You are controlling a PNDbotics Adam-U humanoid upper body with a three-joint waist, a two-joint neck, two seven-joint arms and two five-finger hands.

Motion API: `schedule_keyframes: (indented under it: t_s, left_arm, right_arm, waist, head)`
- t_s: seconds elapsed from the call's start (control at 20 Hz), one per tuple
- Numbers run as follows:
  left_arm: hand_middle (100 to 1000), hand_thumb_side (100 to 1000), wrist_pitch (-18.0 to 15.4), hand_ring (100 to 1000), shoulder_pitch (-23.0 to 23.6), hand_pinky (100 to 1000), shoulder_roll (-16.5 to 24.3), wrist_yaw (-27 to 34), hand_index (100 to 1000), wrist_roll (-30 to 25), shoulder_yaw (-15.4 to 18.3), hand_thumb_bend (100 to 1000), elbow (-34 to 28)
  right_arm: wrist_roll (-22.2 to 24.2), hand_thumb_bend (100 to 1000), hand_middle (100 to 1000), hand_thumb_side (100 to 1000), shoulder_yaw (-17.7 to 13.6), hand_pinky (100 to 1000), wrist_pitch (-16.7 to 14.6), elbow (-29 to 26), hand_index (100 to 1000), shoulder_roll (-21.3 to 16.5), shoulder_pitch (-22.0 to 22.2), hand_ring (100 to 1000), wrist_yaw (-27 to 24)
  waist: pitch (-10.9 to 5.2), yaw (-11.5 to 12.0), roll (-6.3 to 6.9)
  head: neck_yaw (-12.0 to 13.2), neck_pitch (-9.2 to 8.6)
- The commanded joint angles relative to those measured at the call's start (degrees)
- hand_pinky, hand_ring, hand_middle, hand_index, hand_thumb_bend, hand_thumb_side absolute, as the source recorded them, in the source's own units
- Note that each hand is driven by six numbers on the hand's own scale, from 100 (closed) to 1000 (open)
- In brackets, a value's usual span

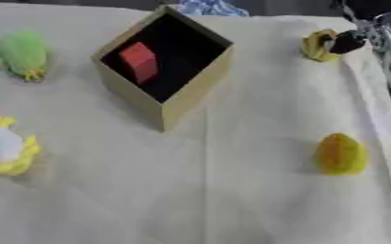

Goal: Pick up objects on the table and place them in the box.

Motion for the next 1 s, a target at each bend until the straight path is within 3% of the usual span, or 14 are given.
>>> schedule_keyframes:
  t_s: [0.05,0.15,0.3,0.45,0.7,1.0]
  left_arm:
    - [590,537,-0.01,626,-0.62,718,1.23,0.06,758,0.00,0.56,353,-1.17]
    - [590,536,-0.02,626,-0.61,718,1.24,0.02,758,-0.04,0.56,353,-1.17]
    - [591,535,-0.05,627,-0.66,719,1.19,0.00,758,-0.08,0.53,354,-1.17]
    - [591,535,-0.05,627,-0.70,719,1.16,-0.05,757,-0.15,0.52,354,-1.17]
    - [592,534,-0.06,628,-0.76,719,1.16,-0.07,757,-0.25,0.48,354,-1.17]
    - [593,534,-0.10,629,-0.88,719,1.16,-0.06,757,-0.39,0.44,352,-1.17]
  right_arm:
    - [2.64,100,765,728,-0.75,887,1.19,-3.72,814,-2.39,-0.50,908,-5.42]
    - [3.25,100,770,732,-0.64,899,2.10,-4.45,807,-2.70,-0.12,922,-7.42]
    - [3.91,100,767,665,-0.68,910,3.03,-4.49,801,-2.74,0.24,932,-9.35]
    - [4.78,100,738,535,-0.93,918,3.50,-4.12,777,-2.46,0.46,934,-12.44]
    - [7.22,100,709,189,-0.73,920,4.00,-3.96,764,-2.44,0.63,930,-17.69]
    - [8.37,100,681,127,-0.49,908,3.29,-4.42,747,-2.49,0.86,916,-21.36]
  waist:
    - [-1.28,-0.03,0.23]
    - [-1.35,-0.06,0.23]
    - [-1.42,-0.13,0.26]
    - [-1.50,-0.03,0.30]
    - [-1.54,0.05,0.30]
    - [-1.57,-0.02,0.32]
  head:
    - [-0.13,0.10]
    - [-0.15,0.10]
    - [-0.22,0.08]
    - [-0.23,0.01]
    - [-0.29,0.05]
    - [-0.31,-0.06]
